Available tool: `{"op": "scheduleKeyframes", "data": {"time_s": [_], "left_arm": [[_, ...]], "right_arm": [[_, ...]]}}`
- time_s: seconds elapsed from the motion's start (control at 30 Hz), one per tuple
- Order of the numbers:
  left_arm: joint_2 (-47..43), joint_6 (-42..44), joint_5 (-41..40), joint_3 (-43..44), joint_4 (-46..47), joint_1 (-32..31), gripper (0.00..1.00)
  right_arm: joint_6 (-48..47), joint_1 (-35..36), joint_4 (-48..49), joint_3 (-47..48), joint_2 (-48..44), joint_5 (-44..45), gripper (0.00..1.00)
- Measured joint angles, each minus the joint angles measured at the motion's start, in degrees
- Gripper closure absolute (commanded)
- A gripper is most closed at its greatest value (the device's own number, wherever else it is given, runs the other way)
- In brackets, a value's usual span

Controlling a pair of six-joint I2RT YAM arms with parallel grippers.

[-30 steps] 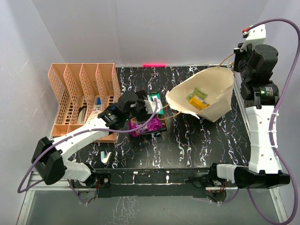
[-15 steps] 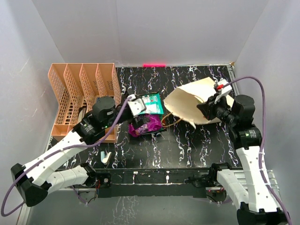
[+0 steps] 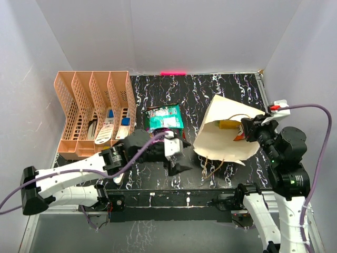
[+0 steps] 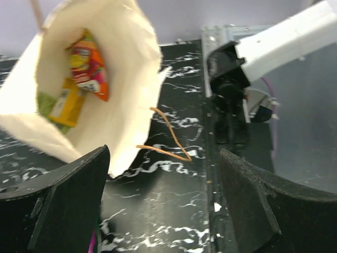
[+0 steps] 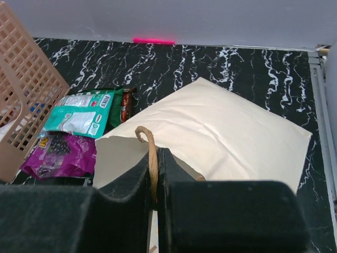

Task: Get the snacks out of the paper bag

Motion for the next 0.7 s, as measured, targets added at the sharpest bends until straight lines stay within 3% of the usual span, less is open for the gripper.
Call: {"op": "scheduleKeyframes", "data": {"time_s": [0.13, 0.33, 0.4, 0.5, 0.7], "left_arm": [[4.5, 0.0, -2.8, 0.0, 2.2, -6.1, 0.21], [9.5, 1.4, -10.2, 0.5, 4.6, -12.7, 0.28], [11.2, 3.0, -13.4, 0.8, 5.6, -15.7, 0.38], [15.6, 6.0, -18.6, 1.7, 8.4, -20.1, 0.60], [29.5, 7.0, -26.7, 5.1, 18.5, -21.7, 0.65]], "right_arm": [[2.8, -0.1, 0.0, -0.1, -1.5, 1.0, 0.92], [9.1, -0.1, -0.4, -5.5, -1.6, -8.4, 0.92], [10.4, -0.1, -1.7, -6.6, -2.3, -10.0, 0.92], [11.9, -0.1, -3.0, -6.4, -3.4, -11.2, 0.92], [13.7, -0.1, -2.9, -3.7, -3.5, -13.6, 0.92]]}}
